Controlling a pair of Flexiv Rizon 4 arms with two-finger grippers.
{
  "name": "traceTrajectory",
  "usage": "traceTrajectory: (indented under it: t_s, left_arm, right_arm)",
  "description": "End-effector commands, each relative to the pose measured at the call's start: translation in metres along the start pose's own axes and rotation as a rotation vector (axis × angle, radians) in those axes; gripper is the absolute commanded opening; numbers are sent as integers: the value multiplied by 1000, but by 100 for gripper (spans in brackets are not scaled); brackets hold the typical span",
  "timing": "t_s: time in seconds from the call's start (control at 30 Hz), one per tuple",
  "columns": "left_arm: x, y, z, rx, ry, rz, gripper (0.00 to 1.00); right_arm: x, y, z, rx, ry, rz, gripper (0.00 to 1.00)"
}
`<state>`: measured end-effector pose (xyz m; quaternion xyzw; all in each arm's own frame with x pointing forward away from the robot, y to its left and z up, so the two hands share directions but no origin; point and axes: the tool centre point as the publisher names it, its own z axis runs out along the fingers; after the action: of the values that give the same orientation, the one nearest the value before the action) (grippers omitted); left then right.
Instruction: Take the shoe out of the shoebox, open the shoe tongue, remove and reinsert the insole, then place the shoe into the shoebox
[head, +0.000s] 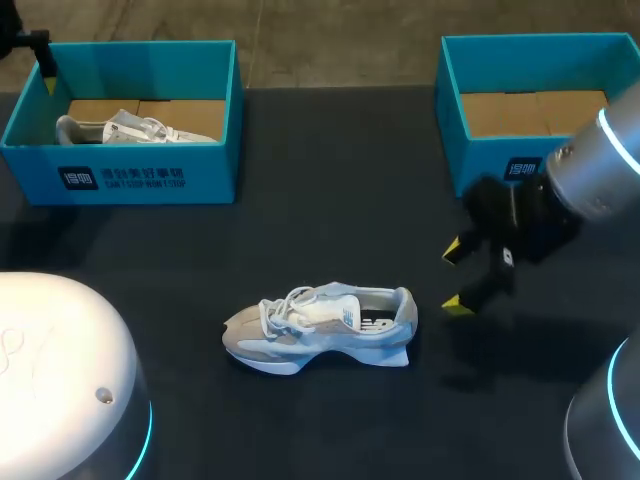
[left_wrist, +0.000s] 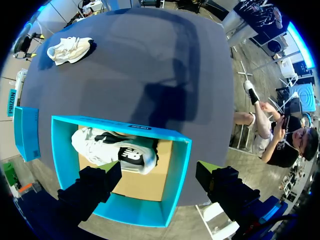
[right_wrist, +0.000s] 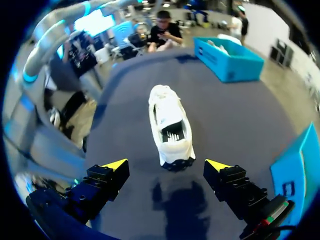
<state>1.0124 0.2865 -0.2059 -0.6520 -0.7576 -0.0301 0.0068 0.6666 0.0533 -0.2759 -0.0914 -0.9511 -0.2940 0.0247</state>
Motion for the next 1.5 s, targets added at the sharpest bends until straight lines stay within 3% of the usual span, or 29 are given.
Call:
traceTrajectory:
  t_s: [0.03, 0.23, 0.43, 0.9, 1.13, 1.33, 1.5]
  left_arm:
    - [0, -2, 0, -3, 2, -1, 100]
    - [0, -2, 0, -3, 2, -1, 100]
    - [0, -2, 0, -3, 2, -1, 100]
    - [0, -2, 0, -3, 2, -1, 100]
    - [0, -2, 0, -3, 2, -1, 100]
    - [0, -2, 0, -3, 2, -1, 100]
    - [0, -2, 0, -3, 2, -1, 100]
  right_arm:
    - [-4, -12, 12, -121, -49, -221, 100]
    - [-17, -23, 18, -164, -87, -219, 100]
    - [-32, -38, 28, -200, -45, -162, 100]
    - [-32, -38, 28, -200, -45, -162, 100]
    - [-41, -66, 50, -316, -36, -37, 100]
    - [-38, -67, 64, -381, -2, -22, 100]
    - [-36, -63, 76, -388, 1, 10, 100]
